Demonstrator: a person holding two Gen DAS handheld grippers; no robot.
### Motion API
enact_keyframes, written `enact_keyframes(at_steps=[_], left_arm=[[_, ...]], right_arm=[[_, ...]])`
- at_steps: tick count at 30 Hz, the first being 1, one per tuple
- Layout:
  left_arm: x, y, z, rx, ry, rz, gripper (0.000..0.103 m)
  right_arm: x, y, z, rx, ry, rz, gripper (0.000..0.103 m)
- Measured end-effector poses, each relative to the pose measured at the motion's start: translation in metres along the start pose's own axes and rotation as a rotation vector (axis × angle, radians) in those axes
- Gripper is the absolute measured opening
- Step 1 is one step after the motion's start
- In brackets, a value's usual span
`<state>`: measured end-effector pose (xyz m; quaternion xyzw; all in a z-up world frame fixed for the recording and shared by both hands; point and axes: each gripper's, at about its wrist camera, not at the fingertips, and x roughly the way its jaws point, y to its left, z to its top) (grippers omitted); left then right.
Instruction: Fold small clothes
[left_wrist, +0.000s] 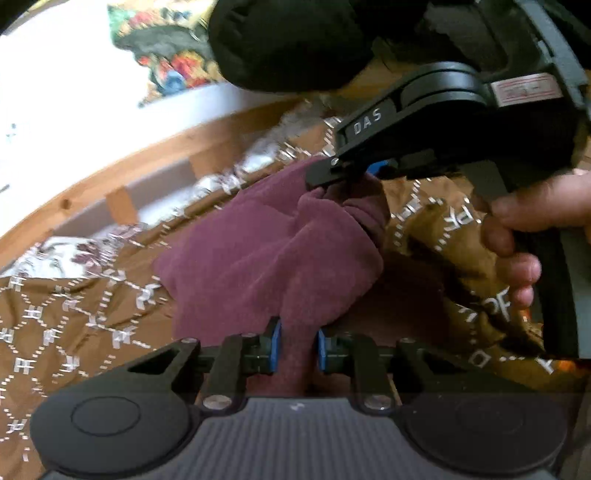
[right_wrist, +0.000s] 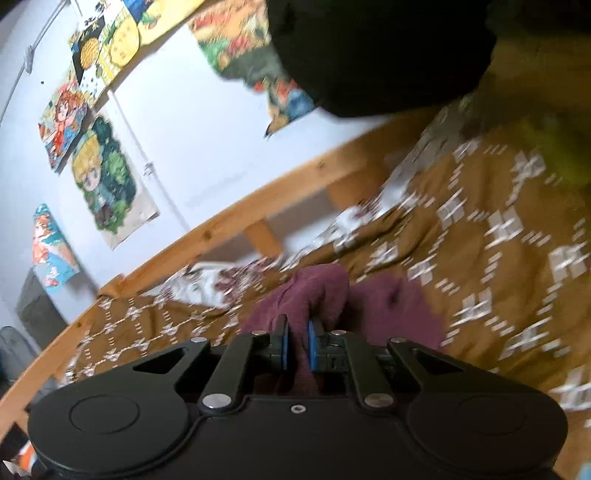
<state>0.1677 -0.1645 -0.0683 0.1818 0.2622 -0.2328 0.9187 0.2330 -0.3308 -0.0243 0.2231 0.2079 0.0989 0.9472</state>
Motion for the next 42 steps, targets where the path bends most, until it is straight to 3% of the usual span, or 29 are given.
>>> enact_keyframes(at_steps=[4, 7, 11, 16, 18, 21, 25, 27, 30, 35, 39, 40, 42], left_arm=[[0.011, -0.009, 0.001, -0.001, 0.05, 0.01, 0.026], [0.008, -0.004, -0.001, -0.031, 0.055, -0.018, 0.036], [-0.006, 0.01, -0.006, -0.097, 0.036, -0.075, 0.061], [-0.027, 0.026, -0.013, -0.164, -0.009, -0.113, 0.075], [-0.035, 0.032, -0.016, -0.186, -0.03, -0.116, 0.084], [-0.044, 0.044, -0.021, -0.239, -0.069, -0.1, 0.096], [-0.046, 0.07, -0.03, -0.377, -0.073, -0.105, 0.102], [-0.043, 0.084, -0.037, -0.457, -0.056, -0.115, 0.102], [-0.041, 0.102, -0.047, -0.546, -0.037, -0.141, 0.102], [-0.043, 0.118, -0.055, -0.61, -0.036, -0.168, 0.102], [-0.036, 0.12, -0.055, -0.61, -0.016, -0.169, 0.102], [-0.033, 0.119, -0.056, -0.607, -0.006, -0.166, 0.102], [-0.024, 0.118, -0.058, -0.609, 0.017, -0.17, 0.102]], right_arm=[[-0.006, -0.029, -0.001, 0.058, 0.044, -0.098, 0.01], [-0.003, -0.045, -0.003, 0.099, 0.077, -0.168, 0.01], [-0.001, -0.048, -0.007, 0.129, 0.099, -0.166, 0.01], [-0.002, -0.048, -0.011, 0.206, 0.134, -0.104, 0.028], [-0.005, -0.052, -0.013, 0.254, 0.144, -0.056, 0.046], [-0.002, -0.05, -0.017, 0.265, 0.166, -0.066, 0.048], [0.008, -0.043, -0.022, 0.246, 0.191, -0.067, 0.04], [0.012, -0.037, -0.025, 0.201, 0.206, -0.092, 0.023], [0.007, -0.031, -0.025, 0.16, 0.183, -0.14, 0.009], [-0.028, -0.026, -0.022, 0.118, 0.117, -0.227, 0.007], [-0.04, -0.027, -0.027, 0.096, 0.142, -0.31, 0.005], [-0.04, -0.028, -0.027, 0.094, 0.148, -0.346, 0.0], [-0.041, -0.031, -0.027, 0.072, 0.161, -0.424, 0.0]])
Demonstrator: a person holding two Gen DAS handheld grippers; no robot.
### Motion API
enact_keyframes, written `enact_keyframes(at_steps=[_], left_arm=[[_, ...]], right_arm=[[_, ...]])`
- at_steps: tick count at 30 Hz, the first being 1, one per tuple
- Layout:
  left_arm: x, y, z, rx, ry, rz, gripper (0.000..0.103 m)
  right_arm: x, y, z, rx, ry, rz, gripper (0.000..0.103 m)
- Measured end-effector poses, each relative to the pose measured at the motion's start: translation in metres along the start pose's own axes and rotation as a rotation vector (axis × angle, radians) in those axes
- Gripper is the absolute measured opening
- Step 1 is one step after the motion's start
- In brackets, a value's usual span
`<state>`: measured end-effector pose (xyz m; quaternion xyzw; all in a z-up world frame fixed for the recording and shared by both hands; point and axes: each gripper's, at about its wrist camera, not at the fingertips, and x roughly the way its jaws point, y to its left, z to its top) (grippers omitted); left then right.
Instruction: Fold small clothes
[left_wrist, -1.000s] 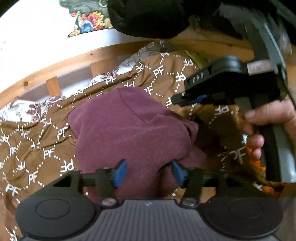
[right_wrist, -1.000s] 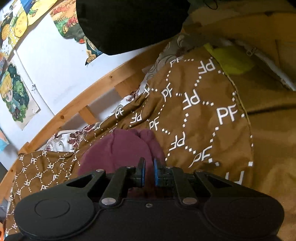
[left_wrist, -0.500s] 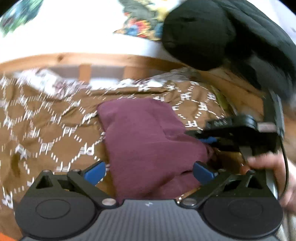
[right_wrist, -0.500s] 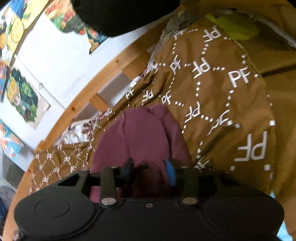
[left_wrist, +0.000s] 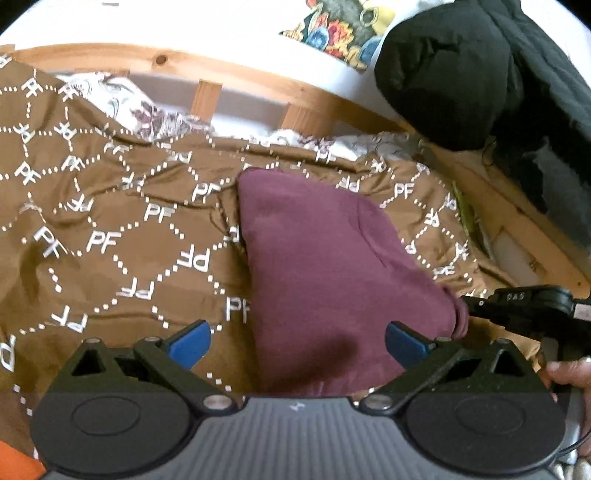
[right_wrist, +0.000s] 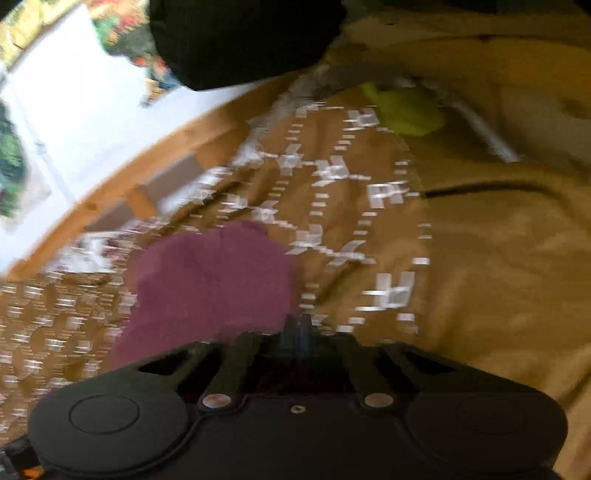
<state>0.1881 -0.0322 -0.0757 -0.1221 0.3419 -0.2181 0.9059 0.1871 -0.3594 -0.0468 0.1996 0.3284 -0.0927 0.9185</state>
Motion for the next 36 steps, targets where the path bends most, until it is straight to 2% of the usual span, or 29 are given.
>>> enact_keyframes(at_steps=[4, 7, 9, 11, 14, 18, 20, 22, 23, 24, 25, 26, 31, 36], left_arm=[[0.015, 0.008, -0.005, -0.034, 0.044, 0.001, 0.102], [0.018, 0.017, -0.008, -0.084, 0.057, -0.019, 0.102], [0.016, 0.023, -0.008, -0.129, 0.054, -0.051, 0.102], [0.014, 0.027, -0.008, -0.164, 0.04, -0.074, 0.102], [0.011, 0.032, -0.006, -0.193, 0.016, -0.072, 0.102], [0.013, 0.035, -0.005, -0.217, 0.016, -0.058, 0.102], [0.014, 0.037, -0.006, -0.221, 0.014, -0.051, 0.102], [0.014, 0.038, -0.006, -0.223, 0.017, -0.046, 0.102], [0.014, 0.039, -0.007, -0.225, 0.019, -0.047, 0.102], [0.014, 0.04, -0.007, -0.23, 0.02, -0.052, 0.102], [0.013, 0.041, -0.007, -0.235, 0.02, -0.059, 0.102], [0.012, 0.041, -0.006, -0.24, 0.021, -0.067, 0.102], [0.009, 0.041, -0.008, -0.238, 0.019, -0.081, 0.102], [0.025, 0.035, -0.013, -0.191, 0.1, -0.03, 0.102]], right_arm=[[0.008, -0.013, -0.003, 0.084, 0.039, 0.081, 0.0], [0.002, -0.009, -0.003, 0.082, 0.001, 0.117, 0.016], [-0.005, -0.007, -0.004, 0.09, -0.025, 0.166, 0.037], [-0.01, -0.007, -0.005, 0.114, -0.033, 0.208, 0.048], [-0.014, -0.005, -0.009, 0.165, -0.004, 0.266, 0.056], [-0.011, 0.008, -0.017, 0.173, 0.069, 0.296, 0.061], [-0.009, 0.019, -0.021, 0.121, 0.094, 0.282, 0.061], [-0.007, 0.033, -0.025, 0.045, 0.098, 0.246, 0.055], [-0.007, 0.039, -0.027, 0.009, 0.094, 0.226, 0.038], [-0.007, 0.045, -0.029, -0.025, 0.095, 0.206, 0.026], [-0.008, 0.048, -0.031, -0.046, 0.091, 0.192, 0.025], [-0.01, 0.05, -0.033, -0.066, 0.087, 0.183, 0.02], [-0.029, 0.047, -0.036, -0.055, 0.087, 0.111, 0.018], [-0.023, 0.049, -0.041, -0.065, 0.125, 0.062, 0.021]])
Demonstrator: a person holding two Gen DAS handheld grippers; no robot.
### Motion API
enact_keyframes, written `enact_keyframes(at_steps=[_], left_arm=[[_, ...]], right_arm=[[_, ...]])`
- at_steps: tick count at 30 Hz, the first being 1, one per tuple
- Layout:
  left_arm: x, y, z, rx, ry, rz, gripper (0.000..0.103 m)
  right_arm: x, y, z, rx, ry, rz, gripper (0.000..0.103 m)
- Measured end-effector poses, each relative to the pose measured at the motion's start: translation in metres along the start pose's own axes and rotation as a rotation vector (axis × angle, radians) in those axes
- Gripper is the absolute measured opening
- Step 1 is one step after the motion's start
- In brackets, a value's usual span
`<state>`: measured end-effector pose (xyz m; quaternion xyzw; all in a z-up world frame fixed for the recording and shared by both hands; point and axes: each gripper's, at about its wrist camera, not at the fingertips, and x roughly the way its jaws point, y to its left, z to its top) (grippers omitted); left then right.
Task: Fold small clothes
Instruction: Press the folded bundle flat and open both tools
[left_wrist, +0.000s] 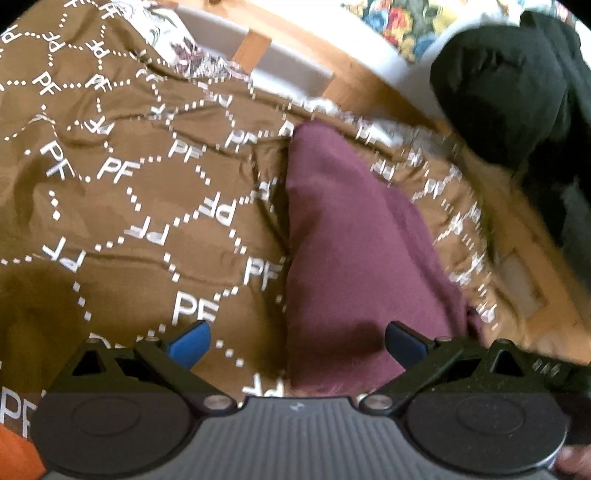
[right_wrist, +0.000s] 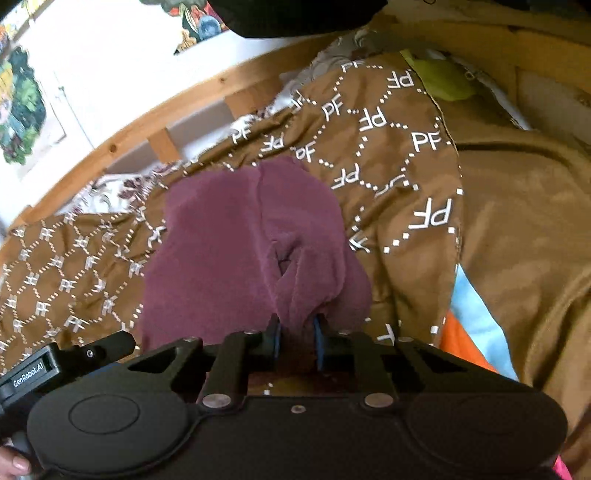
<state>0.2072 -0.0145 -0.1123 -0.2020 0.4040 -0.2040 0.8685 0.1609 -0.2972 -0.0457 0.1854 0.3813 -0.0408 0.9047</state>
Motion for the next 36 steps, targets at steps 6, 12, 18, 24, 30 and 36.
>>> enact_keyframes(at_steps=[6, 12, 18, 24, 30, 36], left_arm=[[0.008, 0.004, -0.004, -0.009, 0.03, 0.017, 0.102], [0.008, 0.004, -0.005, -0.006, 0.027, 0.023, 0.102], [0.009, 0.006, -0.005, -0.024, 0.029, 0.025, 0.102], [0.009, 0.006, -0.005, -0.02, 0.026, 0.029, 0.102], [0.008, 0.006, -0.005, -0.02, 0.024, 0.026, 0.102], [0.007, 0.007, -0.006, -0.027, 0.022, 0.018, 0.102]], right_arm=[[0.005, -0.002, -0.001, 0.014, 0.015, -0.005, 0.032], [0.007, -0.004, 0.0, 0.031, 0.021, -0.009, 0.042], [0.001, -0.013, 0.0, 0.101, -0.033, -0.031, 0.079], [-0.002, -0.022, 0.001, 0.168, -0.069, -0.038, 0.094], [0.012, -0.022, 0.002, 0.166, -0.005, -0.132, 0.102], [0.018, -0.024, 0.0, 0.18, 0.023, -0.128, 0.102]])
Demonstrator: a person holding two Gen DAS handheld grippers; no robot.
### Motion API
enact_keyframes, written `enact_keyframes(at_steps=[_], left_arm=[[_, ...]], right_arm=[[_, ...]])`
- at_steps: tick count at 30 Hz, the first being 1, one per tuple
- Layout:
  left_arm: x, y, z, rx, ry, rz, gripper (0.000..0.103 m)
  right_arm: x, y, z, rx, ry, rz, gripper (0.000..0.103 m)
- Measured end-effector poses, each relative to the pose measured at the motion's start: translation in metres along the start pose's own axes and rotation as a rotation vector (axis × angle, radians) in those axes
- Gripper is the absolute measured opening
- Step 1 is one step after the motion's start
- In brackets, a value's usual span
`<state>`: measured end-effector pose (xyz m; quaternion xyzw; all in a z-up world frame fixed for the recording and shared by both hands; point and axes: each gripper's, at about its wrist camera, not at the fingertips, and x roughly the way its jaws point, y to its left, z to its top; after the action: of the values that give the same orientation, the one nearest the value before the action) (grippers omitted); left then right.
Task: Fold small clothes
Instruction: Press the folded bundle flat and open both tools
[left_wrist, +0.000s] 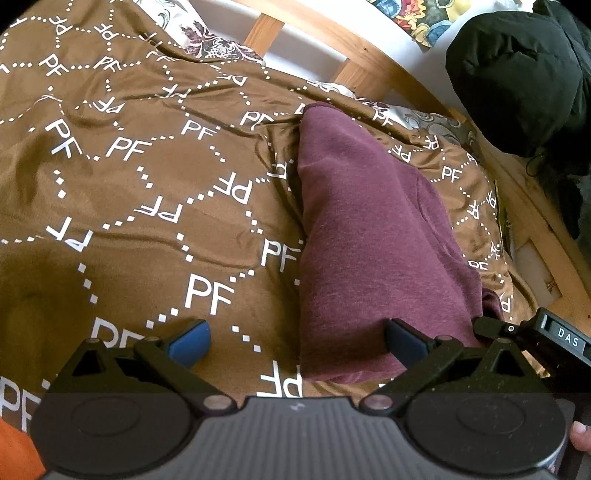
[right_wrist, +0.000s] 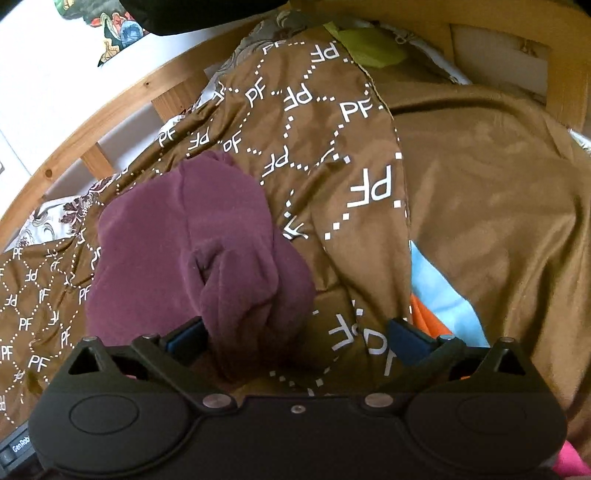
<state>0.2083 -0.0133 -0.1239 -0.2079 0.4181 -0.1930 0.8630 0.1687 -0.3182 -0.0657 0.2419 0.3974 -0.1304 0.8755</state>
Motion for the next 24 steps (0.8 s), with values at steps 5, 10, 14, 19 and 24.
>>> enact_keyframes(at_steps=[5, 10, 14, 19, 24], left_arm=[[0.0, 0.001, 0.0, 0.0, -0.001, 0.002, 0.102], [0.001, 0.002, -0.001, -0.003, 0.0, 0.003, 0.102], [0.001, 0.003, -0.001, 0.001, -0.001, 0.005, 0.102], [0.001, 0.002, -0.001, 0.001, -0.002, 0.005, 0.102], [0.002, 0.002, -0.001, 0.0, -0.001, 0.005, 0.102]], right_arm=[[0.001, -0.005, 0.001, 0.045, 0.017, 0.021, 0.102], [-0.019, -0.012, 0.001, 0.106, -0.097, 0.12, 0.102], [-0.037, -0.007, -0.001, 0.049, -0.213, 0.108, 0.098], [-0.036, 0.02, -0.003, -0.143, -0.222, 0.082, 0.072], [-0.034, 0.044, -0.015, -0.299, -0.219, 0.05, 0.029]])
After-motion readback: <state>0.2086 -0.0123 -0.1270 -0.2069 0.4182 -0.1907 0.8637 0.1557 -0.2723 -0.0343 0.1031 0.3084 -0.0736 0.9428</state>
